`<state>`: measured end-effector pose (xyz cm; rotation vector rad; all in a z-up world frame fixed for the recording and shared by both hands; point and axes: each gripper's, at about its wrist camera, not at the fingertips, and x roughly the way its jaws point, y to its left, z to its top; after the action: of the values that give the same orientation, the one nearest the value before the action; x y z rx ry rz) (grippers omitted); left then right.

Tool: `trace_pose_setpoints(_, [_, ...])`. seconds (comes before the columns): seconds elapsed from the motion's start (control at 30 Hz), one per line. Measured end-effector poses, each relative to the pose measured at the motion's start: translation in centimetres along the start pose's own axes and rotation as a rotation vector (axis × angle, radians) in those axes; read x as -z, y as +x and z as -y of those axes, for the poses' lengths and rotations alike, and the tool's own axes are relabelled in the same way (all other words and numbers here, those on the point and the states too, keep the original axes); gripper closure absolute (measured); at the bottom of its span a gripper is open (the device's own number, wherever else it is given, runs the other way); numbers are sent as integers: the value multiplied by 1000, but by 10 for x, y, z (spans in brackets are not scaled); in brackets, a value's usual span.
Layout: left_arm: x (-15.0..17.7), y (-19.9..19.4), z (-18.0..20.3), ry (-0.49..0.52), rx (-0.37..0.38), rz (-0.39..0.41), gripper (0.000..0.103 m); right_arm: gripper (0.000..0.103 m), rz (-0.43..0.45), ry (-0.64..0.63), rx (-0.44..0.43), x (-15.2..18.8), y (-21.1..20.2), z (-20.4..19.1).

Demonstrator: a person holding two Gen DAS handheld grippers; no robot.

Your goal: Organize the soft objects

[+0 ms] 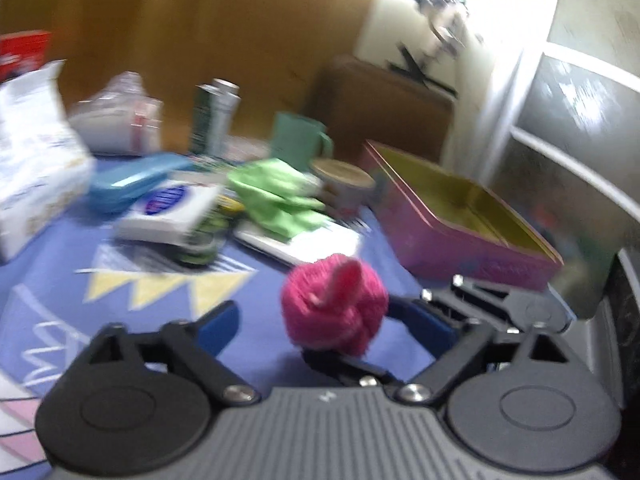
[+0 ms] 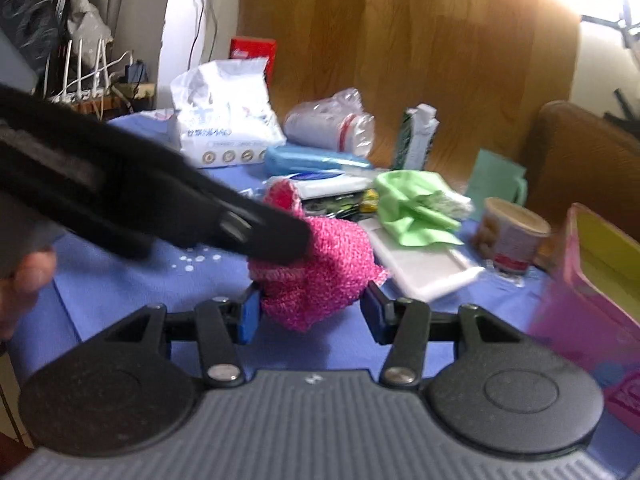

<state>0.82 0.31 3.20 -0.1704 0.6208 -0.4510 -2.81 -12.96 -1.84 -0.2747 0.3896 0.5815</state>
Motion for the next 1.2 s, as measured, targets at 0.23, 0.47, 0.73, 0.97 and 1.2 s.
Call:
trace_pose_setpoints(0.23, [-23, 25, 62, 115, 98, -17, 37, 48, 136, 55, 142, 7, -37, 31])
trace_pose_setpoints(0.47, [-61, 80, 144, 257, 193, 10, 34, 48, 223, 121, 350, 15, -74, 92])
trace_pose_setpoints(0.73, [-73, 123, 193, 294, 102, 67, 12, 27, 152, 278, 624, 33, -74, 183])
trace_pose_setpoints(0.97, [-61, 63, 113, 176, -10, 179, 6, 30, 241, 383, 622, 41, -88, 179])
trace_pose_setpoints(1.2, [-15, 7, 11, 100, -237, 188, 6, 50, 230, 262, 324, 6, -49, 113])
